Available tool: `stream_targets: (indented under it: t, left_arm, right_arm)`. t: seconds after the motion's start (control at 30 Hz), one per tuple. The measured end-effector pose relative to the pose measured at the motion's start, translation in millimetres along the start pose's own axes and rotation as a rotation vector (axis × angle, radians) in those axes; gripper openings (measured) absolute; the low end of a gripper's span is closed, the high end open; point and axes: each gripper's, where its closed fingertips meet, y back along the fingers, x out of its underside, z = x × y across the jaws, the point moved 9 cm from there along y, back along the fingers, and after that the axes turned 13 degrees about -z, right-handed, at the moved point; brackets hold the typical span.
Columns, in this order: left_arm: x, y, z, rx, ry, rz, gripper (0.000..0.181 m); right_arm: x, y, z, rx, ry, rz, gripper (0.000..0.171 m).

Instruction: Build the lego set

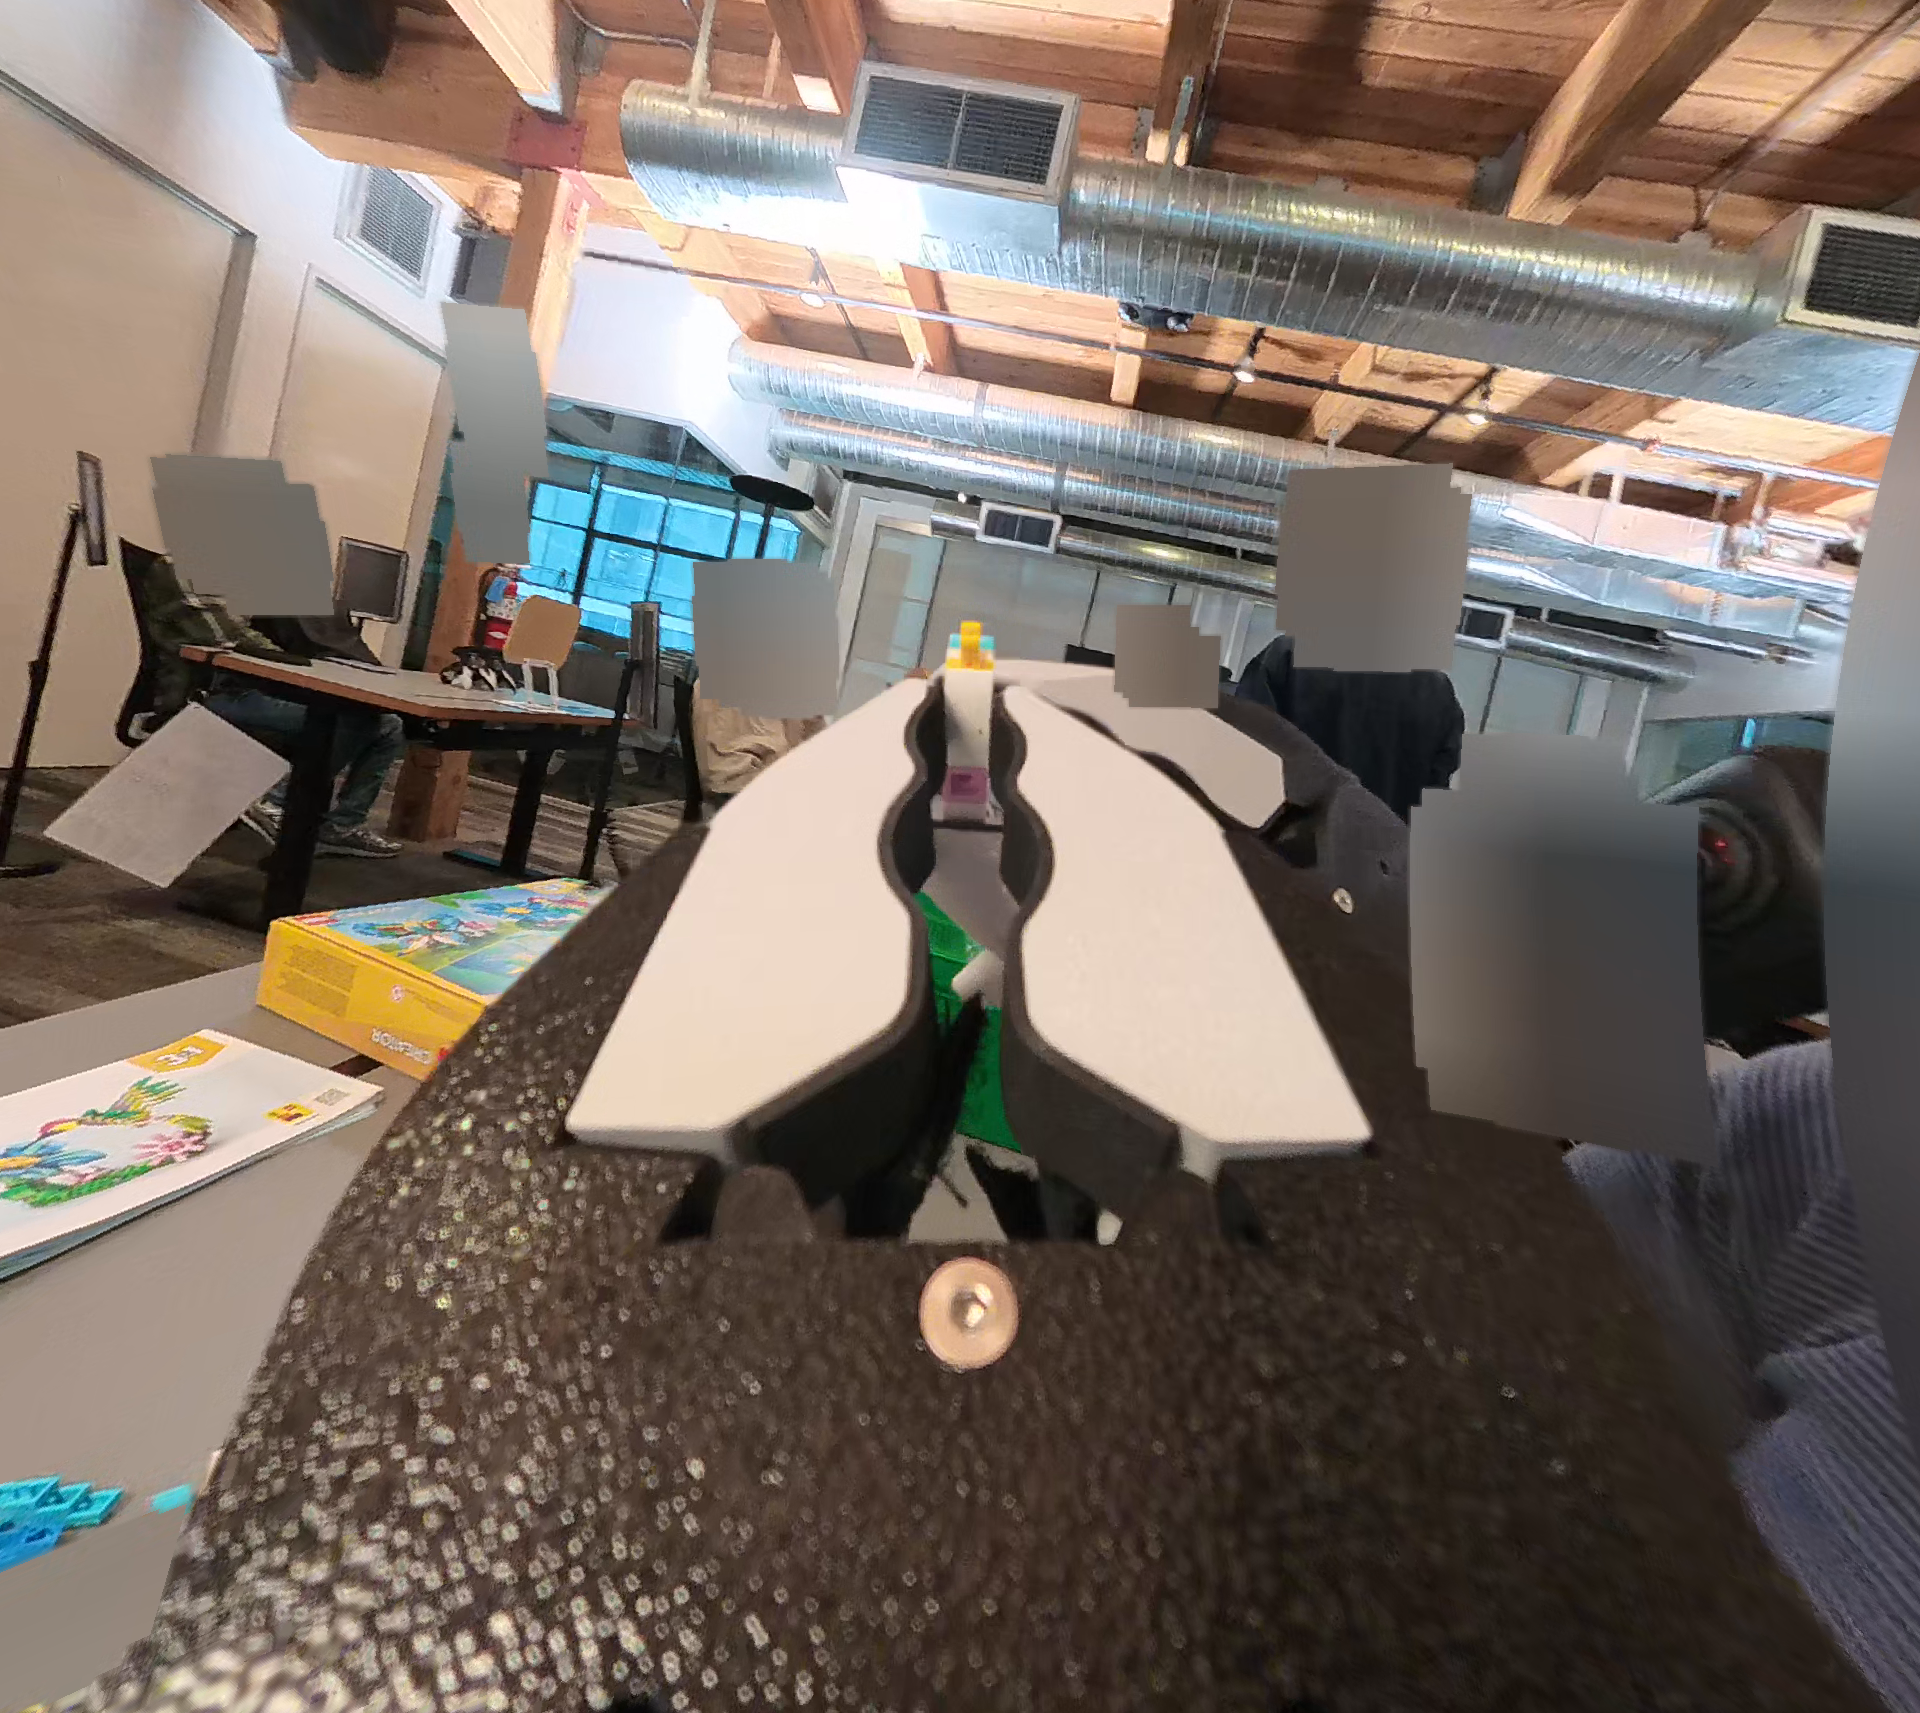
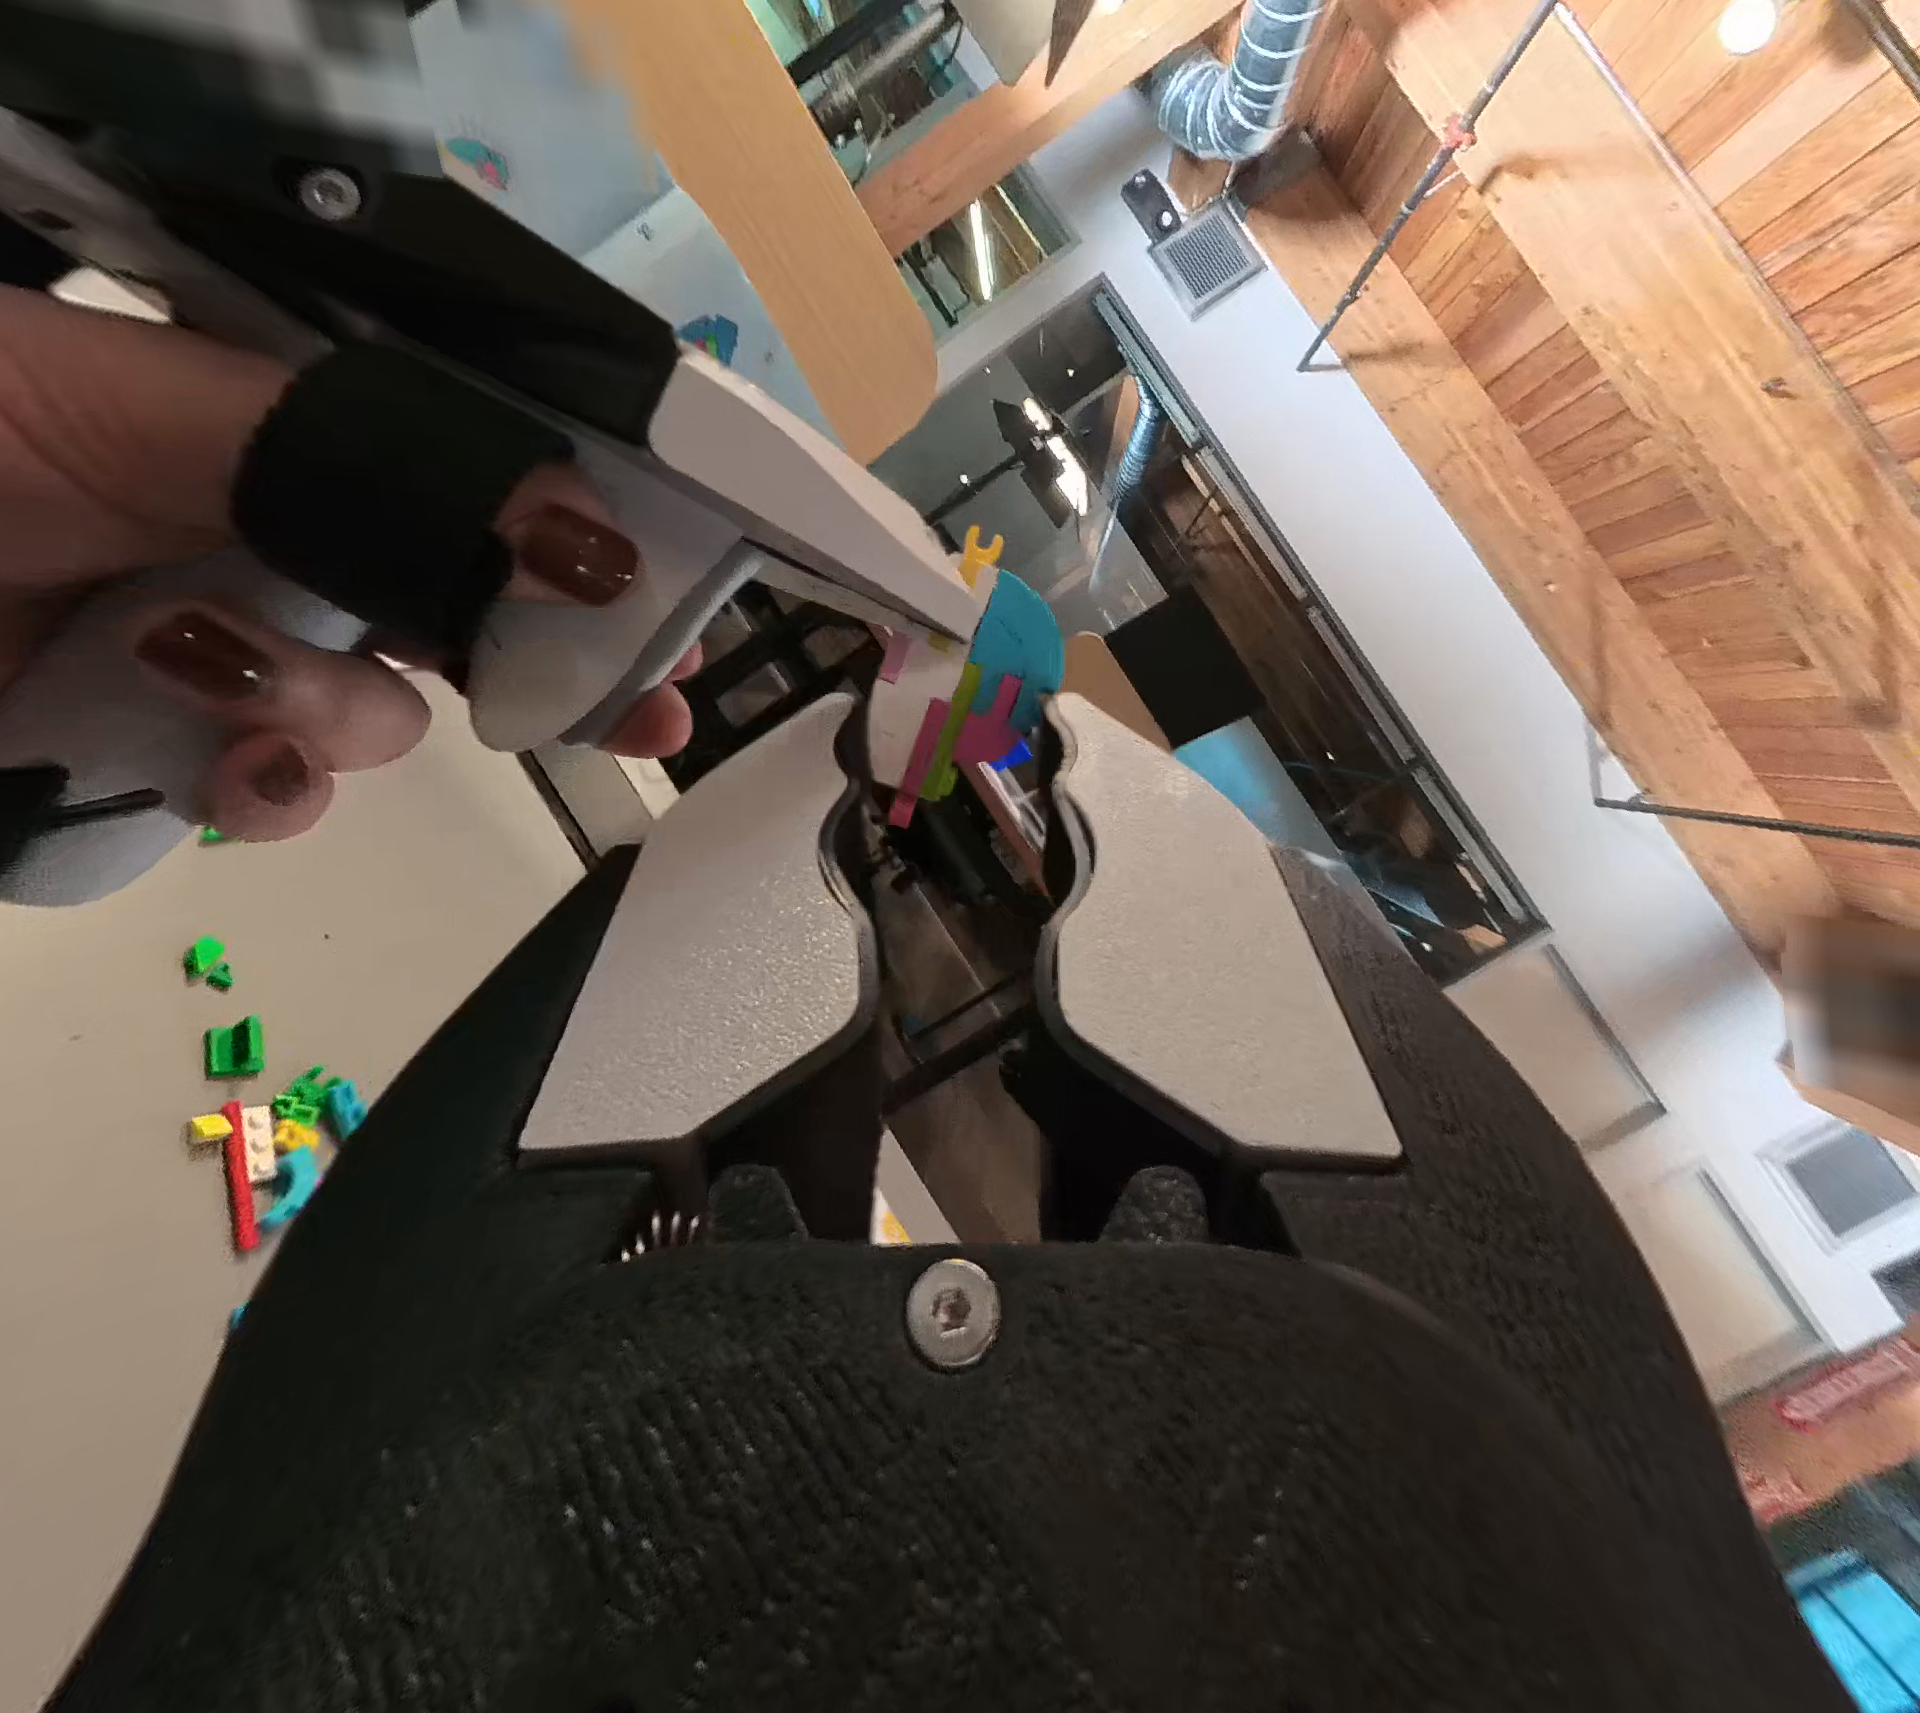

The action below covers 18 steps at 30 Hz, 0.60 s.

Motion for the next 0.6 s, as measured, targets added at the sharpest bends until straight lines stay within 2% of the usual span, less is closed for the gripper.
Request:
stream_targets:
  t: [0.2, 0.37, 0.5, 0.6]
  left_arm:
    - [4, 2, 0, -0.029, -0.013, -0.05, 0.008]
    - [12, 4, 5, -0.046, 0.019, -0.065, 0.008]
    - [13, 3, 9, -0.044, 0.014, -0.019, 0.008]
    - [12, 1, 13, -0.034, -0.023, 0.077, 0.012]
  right_arm:
    - [2, -2, 1, -0.005, -0.071, 0.011, 0.029]
    - [9, -2, -1, -0.059, -0.032, 0.031, 0.027]
    - [15, -2, -3, -0.107, 0.018, 0.032, 0.027]
    - [20, 0, -6, -0.196, 0.025, 0.021, 0.028]
